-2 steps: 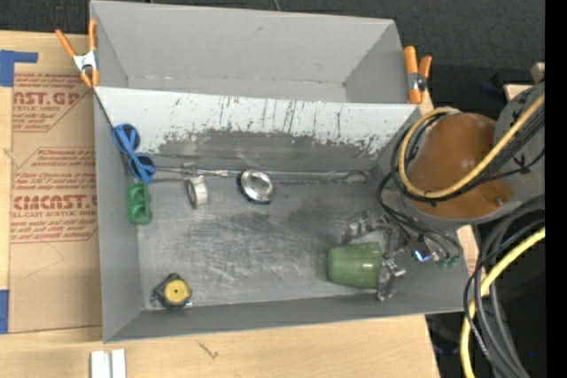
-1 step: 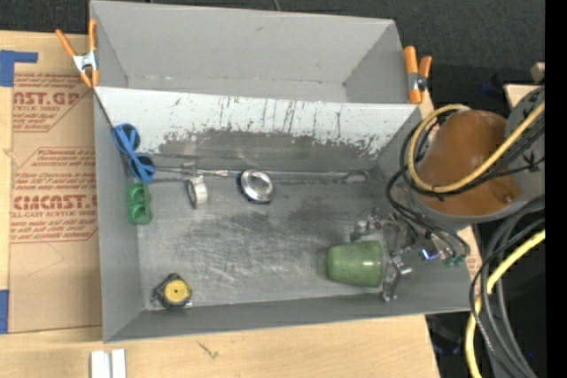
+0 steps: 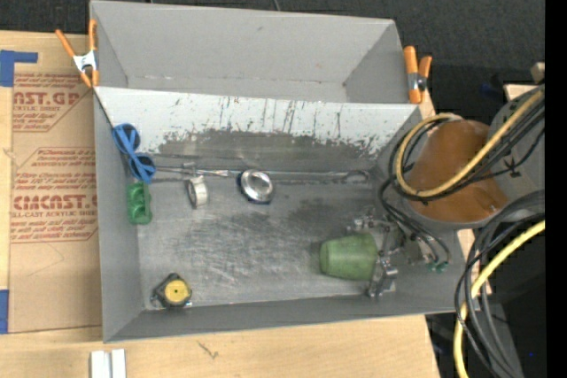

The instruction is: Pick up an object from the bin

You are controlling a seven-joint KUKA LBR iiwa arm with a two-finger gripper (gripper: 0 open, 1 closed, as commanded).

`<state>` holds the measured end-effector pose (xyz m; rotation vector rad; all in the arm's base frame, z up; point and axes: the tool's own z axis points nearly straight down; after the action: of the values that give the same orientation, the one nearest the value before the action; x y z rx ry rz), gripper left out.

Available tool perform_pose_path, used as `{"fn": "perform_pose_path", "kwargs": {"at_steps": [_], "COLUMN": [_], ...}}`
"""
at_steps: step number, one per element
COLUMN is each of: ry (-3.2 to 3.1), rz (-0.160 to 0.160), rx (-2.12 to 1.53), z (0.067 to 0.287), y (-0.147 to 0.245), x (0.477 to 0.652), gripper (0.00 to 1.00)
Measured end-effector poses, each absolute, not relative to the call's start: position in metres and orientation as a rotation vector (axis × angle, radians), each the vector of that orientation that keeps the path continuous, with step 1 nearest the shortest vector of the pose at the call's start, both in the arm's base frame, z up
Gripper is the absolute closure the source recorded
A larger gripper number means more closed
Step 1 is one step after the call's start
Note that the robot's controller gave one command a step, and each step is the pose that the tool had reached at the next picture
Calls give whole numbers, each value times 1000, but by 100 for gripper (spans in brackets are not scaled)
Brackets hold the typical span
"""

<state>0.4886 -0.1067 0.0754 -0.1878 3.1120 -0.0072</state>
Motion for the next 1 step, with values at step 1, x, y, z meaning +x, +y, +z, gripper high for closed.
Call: {"fn": "perform_pose_path", "kwargs": {"at_steps": [1], "ry": [3101], "rz": [-15], "rx": [-256], "z": [76], "y": [-77], "x": [488], "gripper": [0]}}
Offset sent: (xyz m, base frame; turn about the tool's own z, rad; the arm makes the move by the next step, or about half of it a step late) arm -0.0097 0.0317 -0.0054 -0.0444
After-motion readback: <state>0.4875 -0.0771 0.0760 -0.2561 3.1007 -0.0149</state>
